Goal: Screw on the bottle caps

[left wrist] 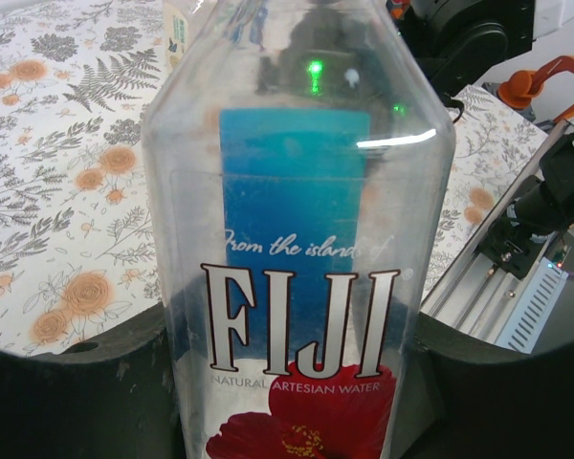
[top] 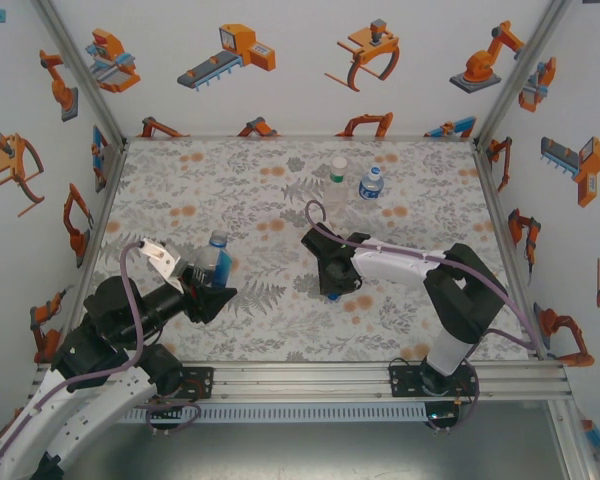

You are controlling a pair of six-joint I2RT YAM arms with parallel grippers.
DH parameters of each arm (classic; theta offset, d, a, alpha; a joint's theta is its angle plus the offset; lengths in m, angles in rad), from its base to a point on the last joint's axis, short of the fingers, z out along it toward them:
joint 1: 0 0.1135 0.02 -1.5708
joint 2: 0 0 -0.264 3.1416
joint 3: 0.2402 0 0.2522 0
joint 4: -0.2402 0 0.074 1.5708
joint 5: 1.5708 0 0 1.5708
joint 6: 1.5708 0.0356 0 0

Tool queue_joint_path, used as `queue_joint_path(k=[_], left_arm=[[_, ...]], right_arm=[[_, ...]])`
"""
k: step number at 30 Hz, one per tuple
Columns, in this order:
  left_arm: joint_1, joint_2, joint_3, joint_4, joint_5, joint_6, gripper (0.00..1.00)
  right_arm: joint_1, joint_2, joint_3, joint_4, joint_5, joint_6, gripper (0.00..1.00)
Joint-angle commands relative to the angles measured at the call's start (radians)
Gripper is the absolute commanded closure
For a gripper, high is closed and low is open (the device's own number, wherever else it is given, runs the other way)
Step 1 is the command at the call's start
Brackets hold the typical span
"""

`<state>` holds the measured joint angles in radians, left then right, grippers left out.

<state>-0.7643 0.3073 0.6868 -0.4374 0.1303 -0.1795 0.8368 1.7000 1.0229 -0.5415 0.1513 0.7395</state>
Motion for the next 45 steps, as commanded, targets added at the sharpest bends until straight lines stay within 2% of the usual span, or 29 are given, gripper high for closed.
queue_joint_path(k=[1,5,12,20,24,30,35,45], left_arm=[[0.006,0.002,-0.005,0.029,-0.001,-0.005,1.00],[0.006,0.016,0.003,0.008,-0.011,0.002,1.00],[0.006,0.141,0.064,-0.043,0.072,0.101,1.00],[0.004,0.309,0.169,-0.078,0.289,0.319,1.00],[0.004,0.350,0.211,-0.089,0.354,0.394,1.00],[0.002,0.404,0.259,-0.153,0.458,0.517,1.00],[-0.009,0.444,0.291,-0.205,0.480,0.571,1.00],[-0.023,0.487,0.333,-0.264,0.498,0.620,1.00]], right_arm=[[0.007,0.005,0.023,-0.003,0.029,-0.009,0.66],[0.007,-0.052,0.028,-0.018,0.036,-0.018,0.73],[0.006,-0.254,0.012,0.037,-0.015,-0.136,0.87],[0.006,-0.564,-0.056,0.306,-0.303,-0.462,0.94],[0.006,-0.666,-0.001,0.296,-0.495,-0.682,0.94],[0.006,-0.692,0.170,0.138,-0.731,-0.956,0.94],[0.014,-0.701,0.236,0.122,-0.868,-1.112,0.99],[0.042,-0.614,0.363,0.042,-0.986,-1.193,1.00]])
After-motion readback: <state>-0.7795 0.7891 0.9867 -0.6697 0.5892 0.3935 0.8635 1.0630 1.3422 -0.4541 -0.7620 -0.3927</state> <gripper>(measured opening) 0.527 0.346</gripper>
